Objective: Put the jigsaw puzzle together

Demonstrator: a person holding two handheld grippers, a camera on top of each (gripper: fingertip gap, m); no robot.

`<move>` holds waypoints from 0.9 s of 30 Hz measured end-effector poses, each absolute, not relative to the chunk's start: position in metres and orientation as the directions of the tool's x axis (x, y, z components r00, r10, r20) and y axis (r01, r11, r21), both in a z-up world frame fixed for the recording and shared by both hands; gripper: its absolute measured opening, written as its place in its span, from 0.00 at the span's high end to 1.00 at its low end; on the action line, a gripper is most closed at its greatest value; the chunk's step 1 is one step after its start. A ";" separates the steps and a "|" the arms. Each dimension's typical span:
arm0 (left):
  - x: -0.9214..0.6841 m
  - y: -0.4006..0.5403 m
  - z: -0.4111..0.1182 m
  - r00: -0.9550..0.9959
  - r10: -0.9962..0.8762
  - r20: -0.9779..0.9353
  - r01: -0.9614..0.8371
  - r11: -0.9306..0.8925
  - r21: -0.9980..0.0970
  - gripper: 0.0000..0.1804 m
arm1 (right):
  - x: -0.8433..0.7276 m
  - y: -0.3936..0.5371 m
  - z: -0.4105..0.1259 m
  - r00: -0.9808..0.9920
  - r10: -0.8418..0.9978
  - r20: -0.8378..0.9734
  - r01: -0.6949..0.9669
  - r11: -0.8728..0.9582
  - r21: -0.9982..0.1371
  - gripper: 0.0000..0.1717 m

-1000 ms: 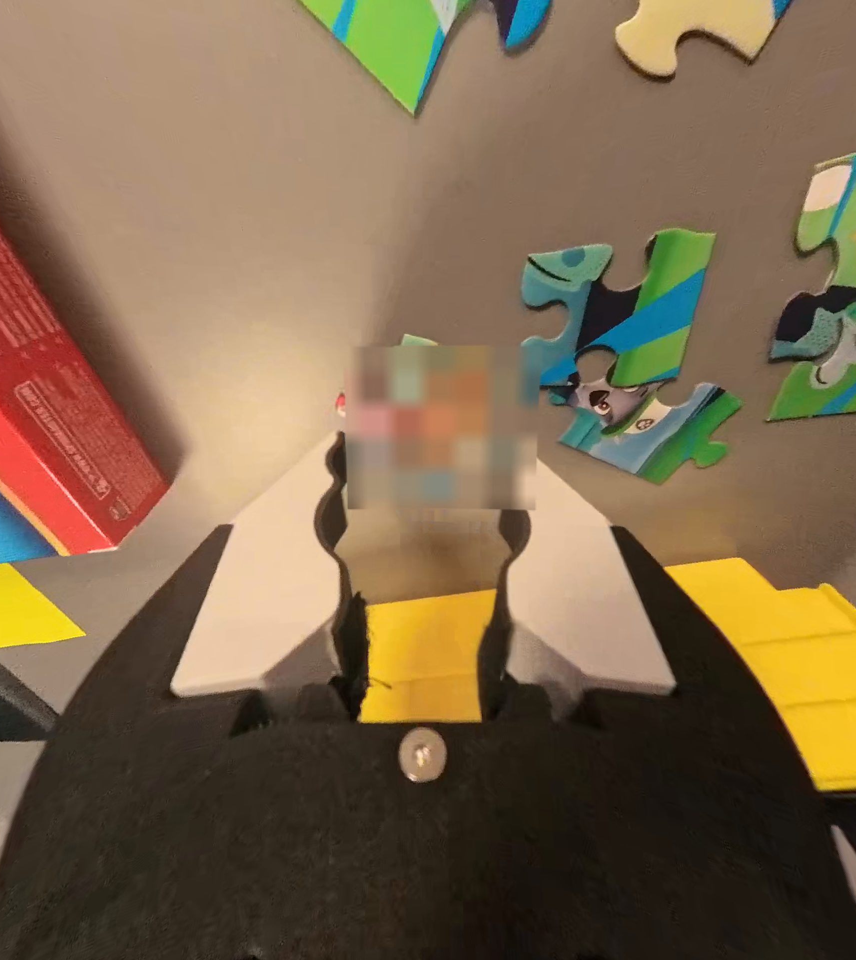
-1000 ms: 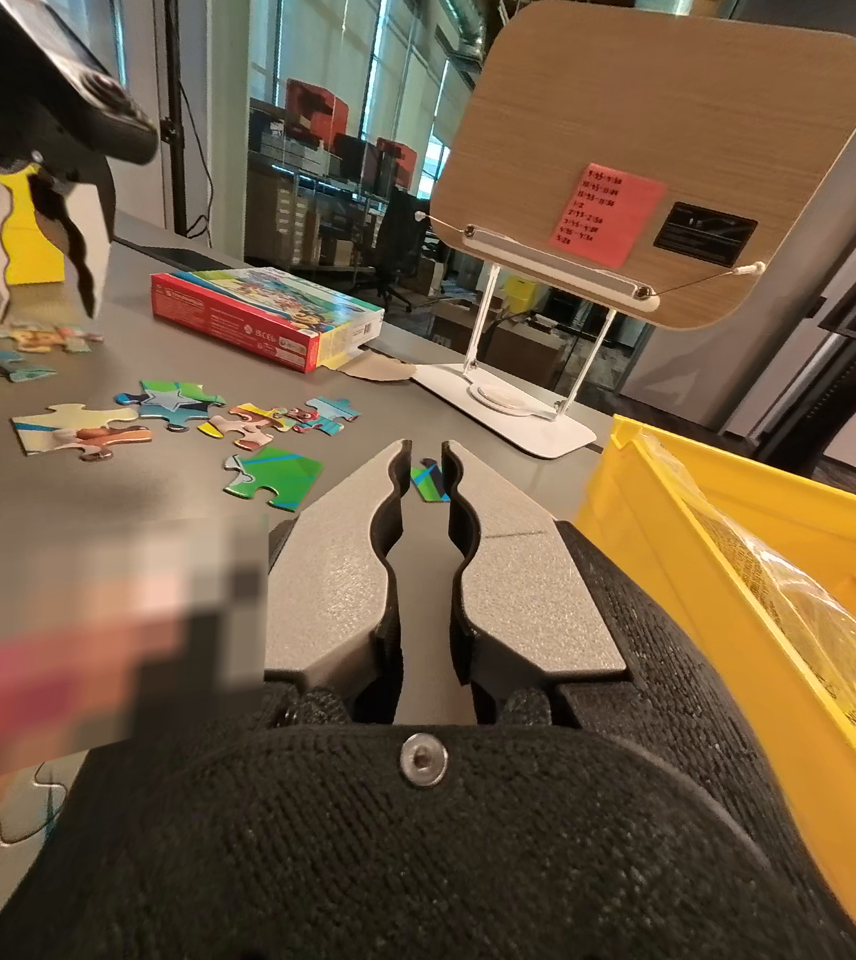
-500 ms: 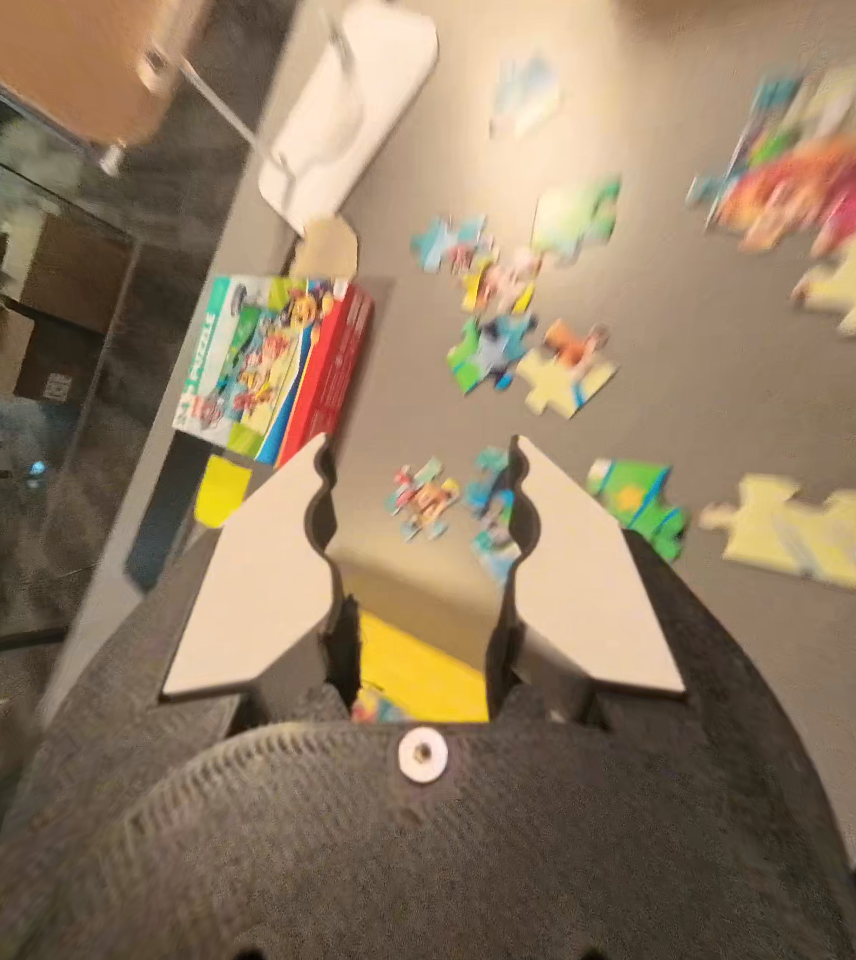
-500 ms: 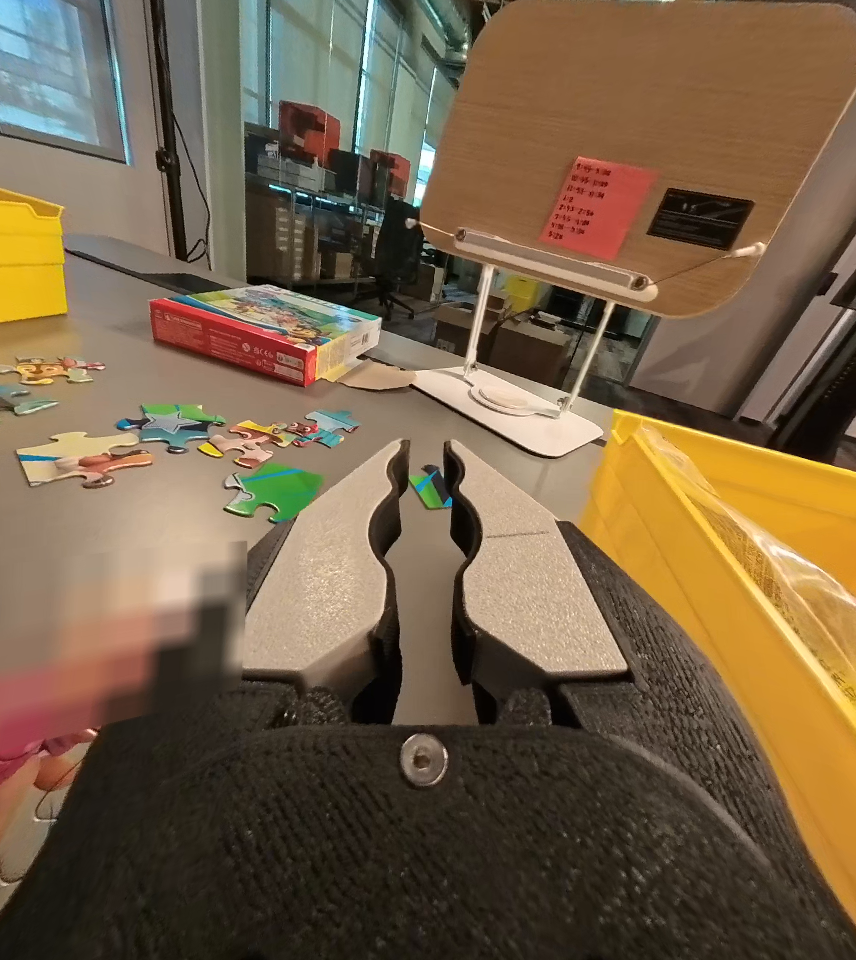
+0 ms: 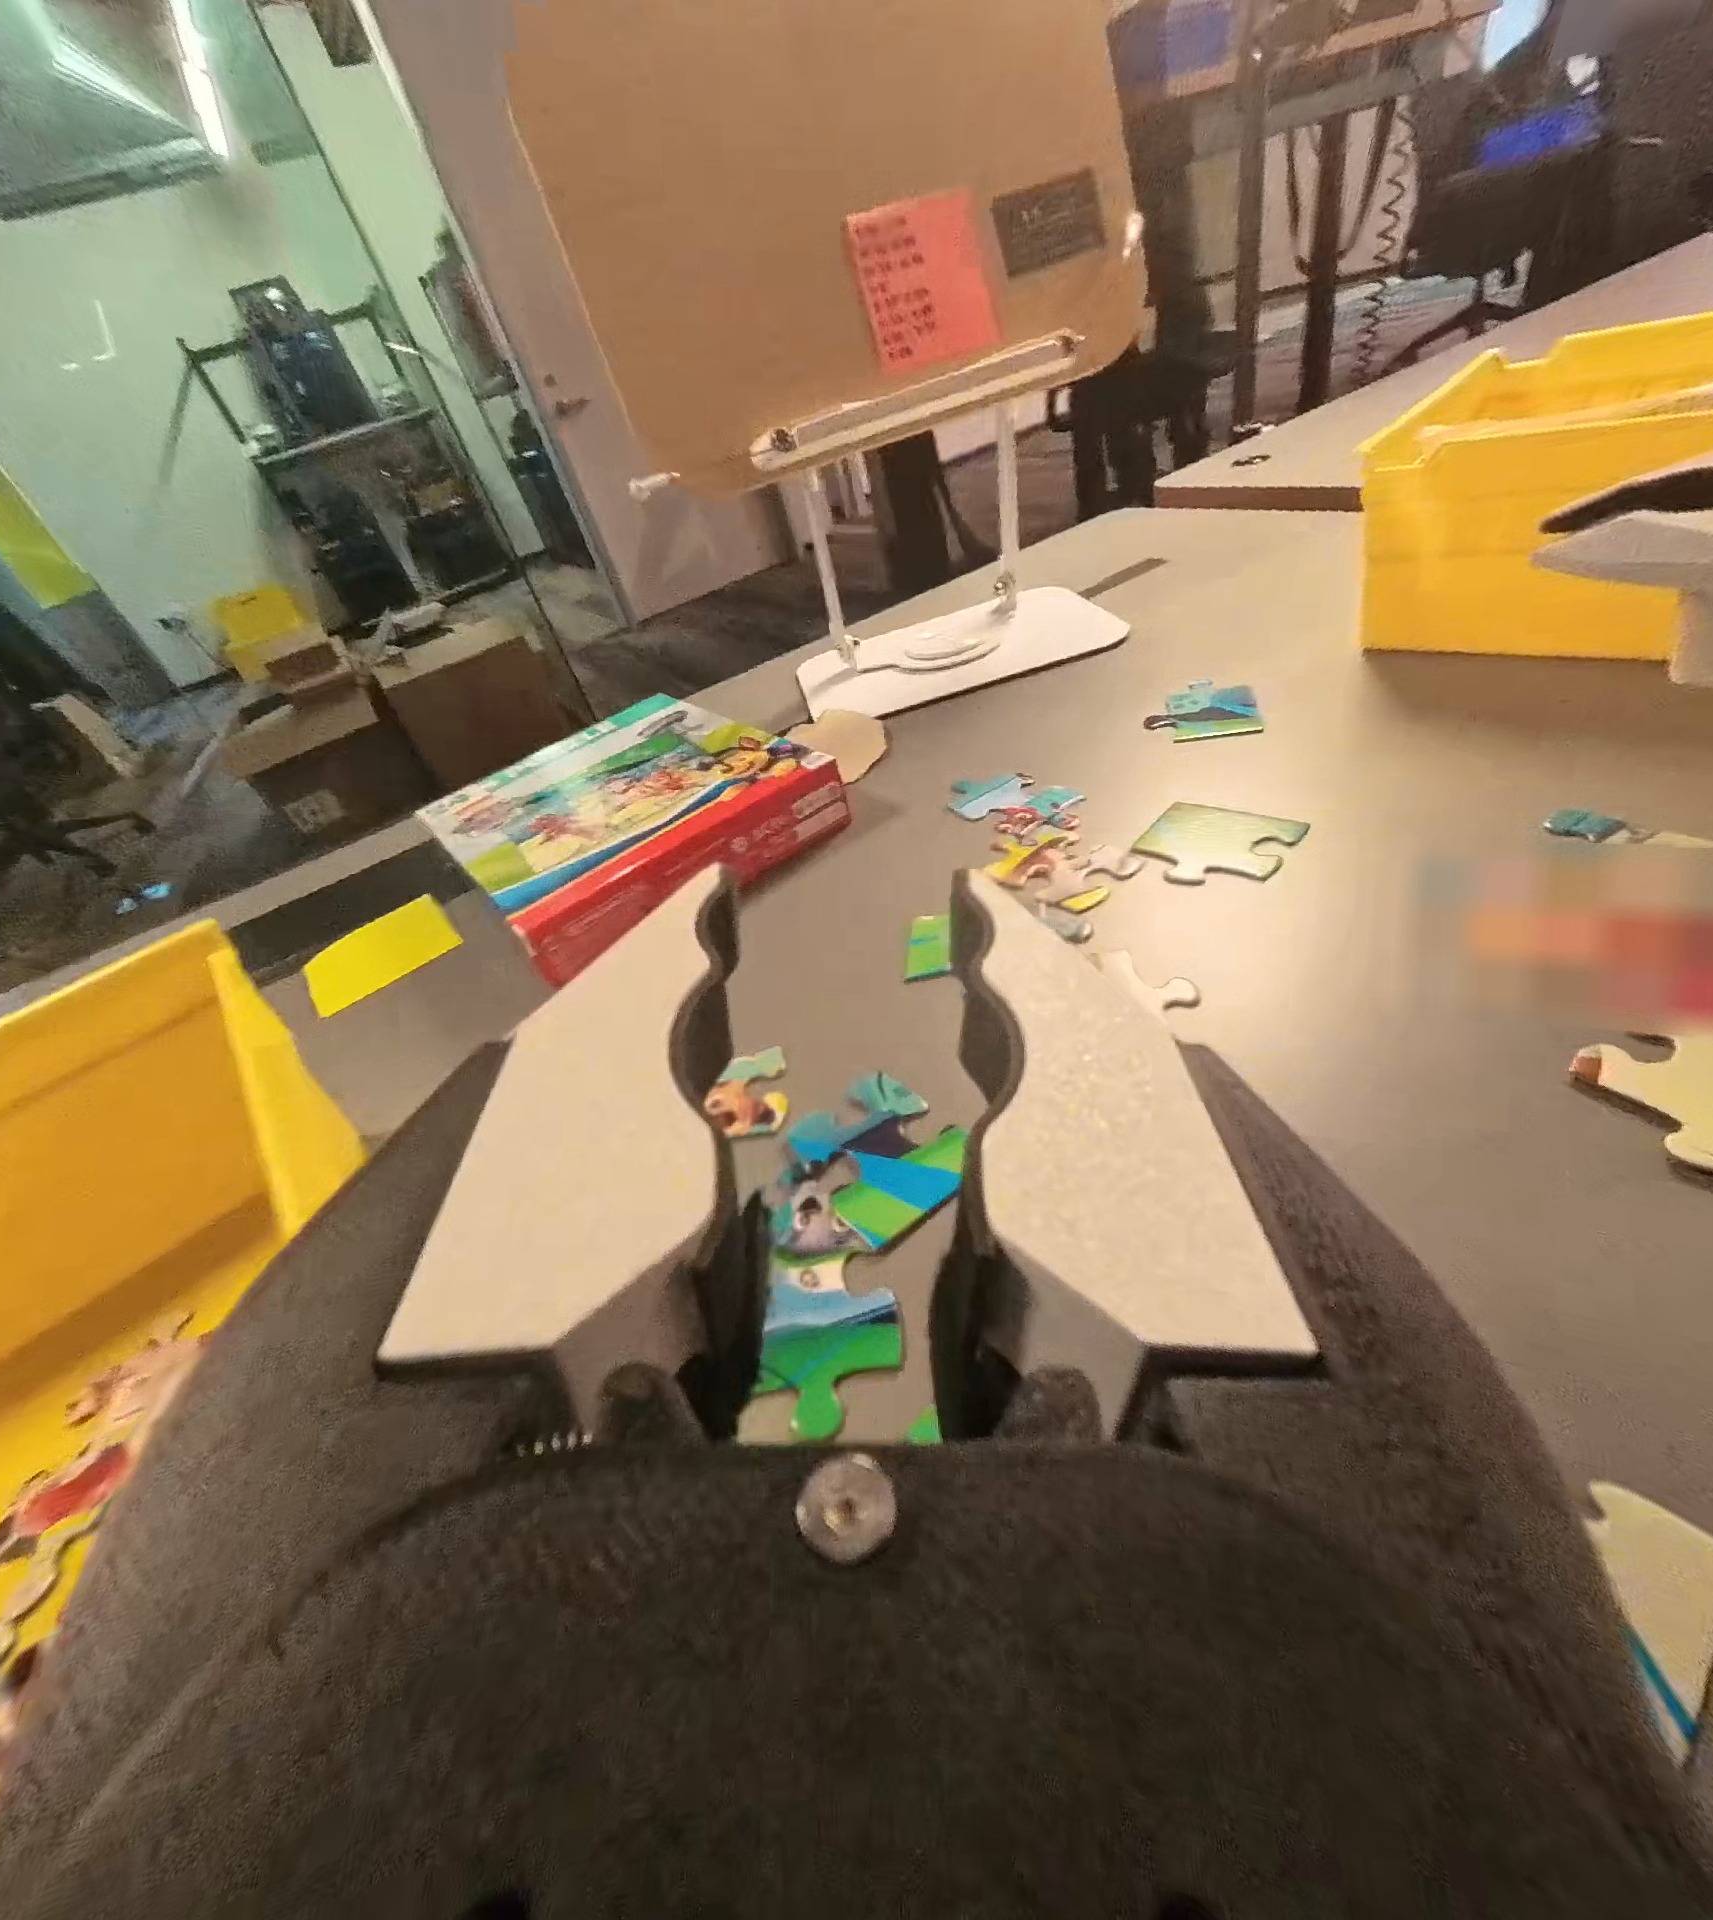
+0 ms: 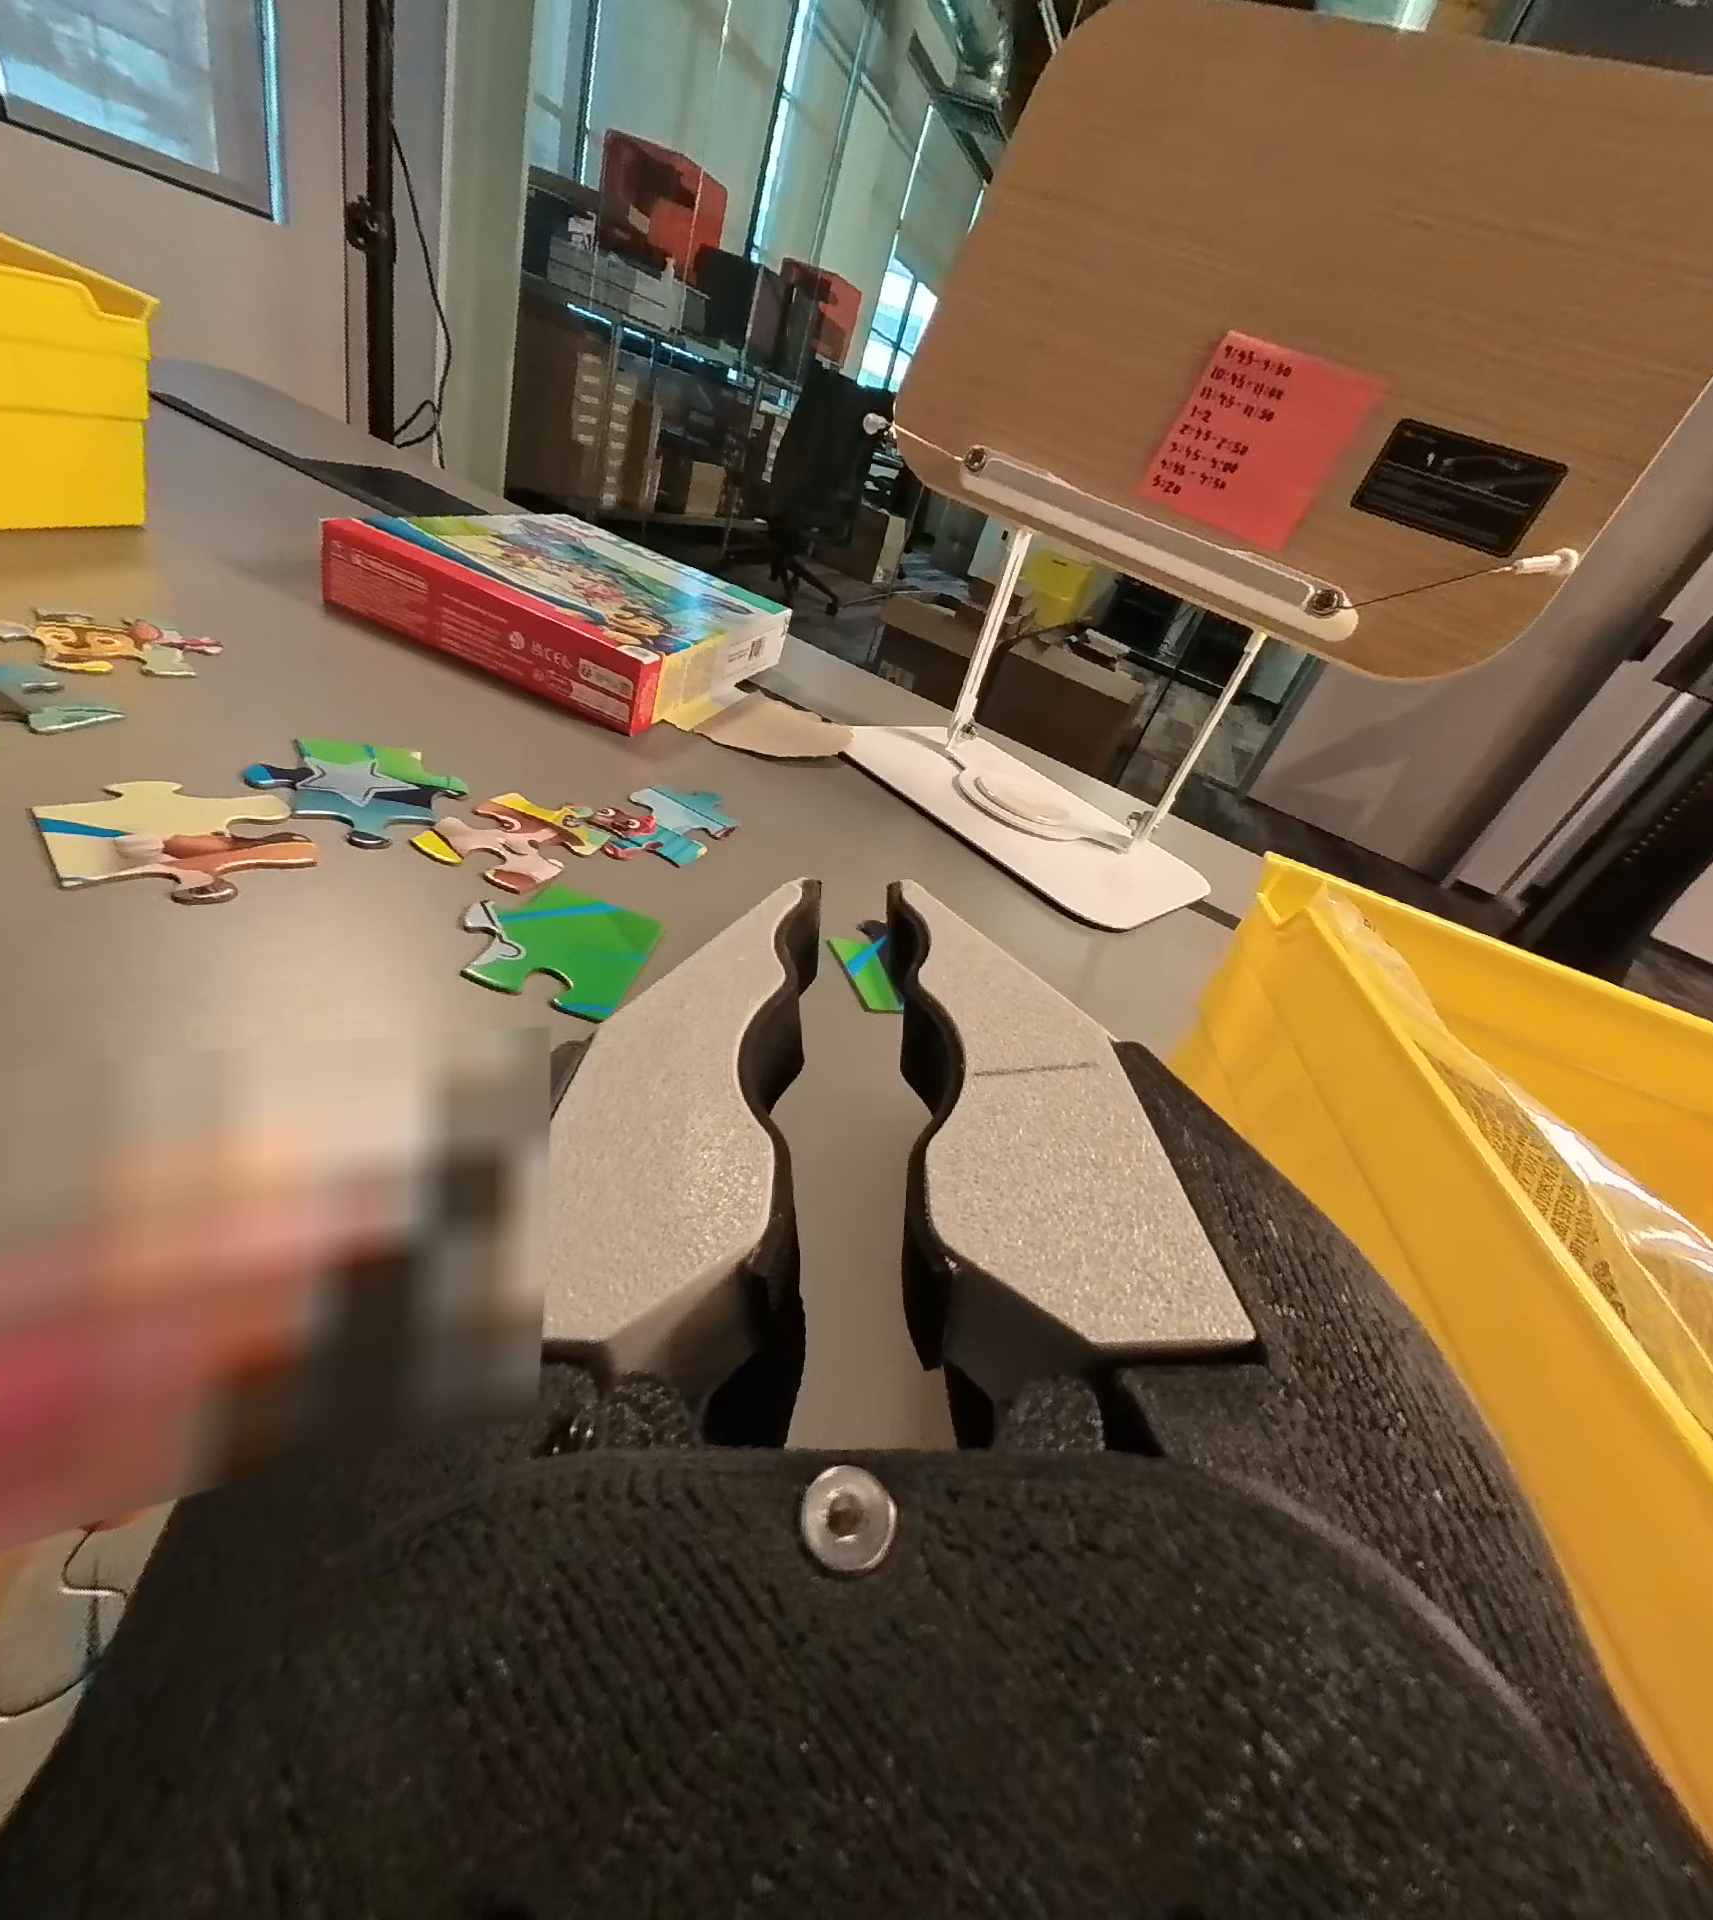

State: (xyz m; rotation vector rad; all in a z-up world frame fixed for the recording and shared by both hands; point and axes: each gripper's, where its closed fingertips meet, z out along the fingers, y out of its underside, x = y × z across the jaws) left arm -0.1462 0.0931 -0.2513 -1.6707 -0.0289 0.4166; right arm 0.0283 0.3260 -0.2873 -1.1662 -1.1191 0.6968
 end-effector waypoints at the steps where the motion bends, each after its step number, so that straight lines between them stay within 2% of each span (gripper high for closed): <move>1: -0.148 0.086 -0.247 0.922 0.289 -0.258 -0.226 -0.142 -0.964 0.79 | 0.028 0.326 -0.287 0.330 0.891 0.310 0.110 0.290 -0.951 0.94; 7: -0.159 0.036 -0.243 0.899 0.416 -0.138 -0.088 -0.137 -0.987 0.79 | 0.024 0.322 -0.287 0.290 0.912 0.291 0.087 0.277 -0.957 0.94; 13: -0.152 0.029 -0.291 0.923 0.382 -0.047 0.077 -0.303 -0.950 0.79 | 0.019 0.320 -0.286 0.264 0.925 0.273 0.068 0.265 -0.962 0.94; 16: -0.150 0.039 -0.319 0.936 0.346 -0.065 0.098 -0.433 -0.896 0.78 | 0.019 0.320 -0.286 0.264 0.923 0.279 0.069 0.270 -0.960 0.94; 19: -0.150 0.056 -0.335 0.949 0.303 -0.081 0.103 -0.545 -0.832 0.73 | 0.020 0.320 -0.285 0.270 0.920 0.284 0.067 0.276 -0.959 0.94; 22: -0.152 0.070 -0.332 0.953 0.252 -0.167 0.021 -0.606 -0.795 0.72 | 0.019 0.317 -0.284 0.255 0.926 0.279 0.061 0.273 -0.960 0.93; 24: -0.159 0.073 -0.321 0.936 0.277 -0.219 -0.023 -0.570 -0.821 0.72 | 0.012 0.302 -0.282 0.167 0.953 0.251 0.055 0.245 -0.968 0.88; 27: -0.163 0.068 -0.305 0.936 0.322 -0.140 0.013 -0.430 -0.903 0.73 | -0.023 0.246 -0.270 -0.156 0.966 0.208 0.112 0.227 -0.968 0.84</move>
